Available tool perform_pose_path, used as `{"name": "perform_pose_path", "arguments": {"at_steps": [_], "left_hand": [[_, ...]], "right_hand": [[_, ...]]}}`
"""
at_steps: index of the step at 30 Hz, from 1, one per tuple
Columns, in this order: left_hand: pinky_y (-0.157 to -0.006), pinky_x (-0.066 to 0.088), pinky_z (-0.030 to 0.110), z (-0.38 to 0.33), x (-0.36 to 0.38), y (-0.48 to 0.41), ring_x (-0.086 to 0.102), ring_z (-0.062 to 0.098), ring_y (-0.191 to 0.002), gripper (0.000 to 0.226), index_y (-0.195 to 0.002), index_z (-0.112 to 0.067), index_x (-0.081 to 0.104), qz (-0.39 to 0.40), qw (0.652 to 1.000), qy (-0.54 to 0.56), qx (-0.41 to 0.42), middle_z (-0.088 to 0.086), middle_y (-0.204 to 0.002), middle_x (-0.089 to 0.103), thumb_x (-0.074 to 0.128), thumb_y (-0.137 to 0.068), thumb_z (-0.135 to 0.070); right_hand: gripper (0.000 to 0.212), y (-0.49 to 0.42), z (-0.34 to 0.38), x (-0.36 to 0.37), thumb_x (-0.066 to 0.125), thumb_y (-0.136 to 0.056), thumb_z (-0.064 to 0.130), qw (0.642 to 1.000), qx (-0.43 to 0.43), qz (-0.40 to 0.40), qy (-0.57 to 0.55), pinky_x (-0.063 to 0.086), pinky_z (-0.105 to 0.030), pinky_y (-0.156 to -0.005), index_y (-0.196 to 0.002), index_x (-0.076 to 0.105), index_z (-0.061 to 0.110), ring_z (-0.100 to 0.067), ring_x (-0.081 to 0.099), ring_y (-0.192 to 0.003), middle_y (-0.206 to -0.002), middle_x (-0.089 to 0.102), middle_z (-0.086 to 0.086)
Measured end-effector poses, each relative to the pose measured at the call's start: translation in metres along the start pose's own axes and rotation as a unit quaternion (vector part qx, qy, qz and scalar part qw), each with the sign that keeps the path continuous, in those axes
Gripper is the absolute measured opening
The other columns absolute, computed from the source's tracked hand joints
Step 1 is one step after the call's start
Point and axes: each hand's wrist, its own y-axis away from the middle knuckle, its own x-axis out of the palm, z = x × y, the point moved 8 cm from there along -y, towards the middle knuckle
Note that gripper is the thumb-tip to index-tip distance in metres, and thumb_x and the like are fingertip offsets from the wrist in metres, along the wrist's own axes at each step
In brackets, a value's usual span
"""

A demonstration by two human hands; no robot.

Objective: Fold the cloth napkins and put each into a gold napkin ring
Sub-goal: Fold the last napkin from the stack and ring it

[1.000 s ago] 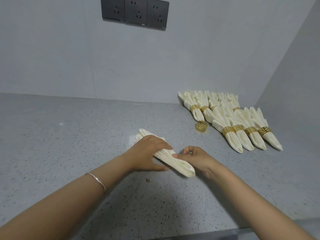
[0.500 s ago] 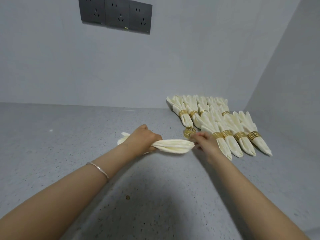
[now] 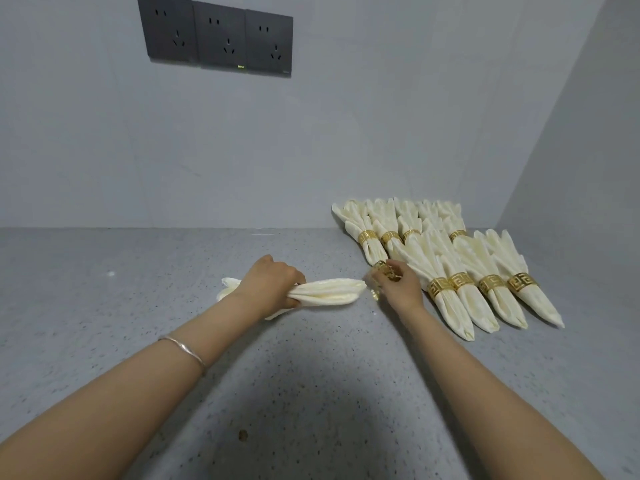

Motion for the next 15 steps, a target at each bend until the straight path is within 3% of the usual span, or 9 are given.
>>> {"name": "perform_pose_path", "arguments": {"at_steps": [4,7,12,15], "left_hand": [[-0.086,0.031,0.024,0.006,-0.002,0.005,0.060,0.014,-0.091,0.025,-0.114,-0.032,0.062,-0.008,1.000,0.012,-0.017,-0.007,-0.101,0.069,0.056,-0.091,-0.040],[-0.084,0.030,0.023,0.007,-0.006,0.009,0.061,0.015,-0.090,0.023,-0.112,-0.032,0.063,-0.009,1.000,0.014,-0.024,-0.006,-0.100,0.069,0.056,-0.091,-0.039],[-0.087,0.031,0.025,-0.005,-0.015,0.020,0.061,0.013,-0.090,0.023,-0.111,-0.033,0.062,-0.019,1.000,0.014,-0.006,-0.007,-0.098,0.069,0.055,-0.092,-0.041],[-0.090,0.031,0.026,-0.009,-0.018,0.028,0.061,0.013,-0.095,0.024,-0.114,-0.034,0.060,-0.017,1.000,0.015,0.002,-0.007,-0.103,0.069,0.055,-0.092,-0.042]], "right_hand": [[0.043,0.021,0.005,-0.004,0.076,-0.078,0.027,0.977,0.064,0.043,-0.200,0.049,-0.031,-0.096,-0.115,0.064,0.011,-0.016,0.062,-0.104,-0.112,0.066,-0.003],[0.034,0.040,0.013,0.008,0.075,-0.079,0.020,0.953,0.086,0.132,-0.259,0.054,-0.023,-0.082,-0.110,0.067,0.009,-0.018,0.067,-0.099,-0.107,0.071,-0.008],[0.048,0.078,0.031,0.040,0.080,-0.071,0.016,0.938,0.118,0.216,-0.246,0.058,-0.025,-0.076,-0.114,0.059,0.008,-0.020,0.069,-0.094,-0.107,0.069,-0.011],[0.054,0.090,0.028,0.053,0.083,-0.067,0.025,0.941,0.123,0.228,-0.217,0.058,-0.026,-0.076,-0.113,0.058,0.010,-0.021,0.068,-0.097,-0.108,0.069,-0.010]]}}
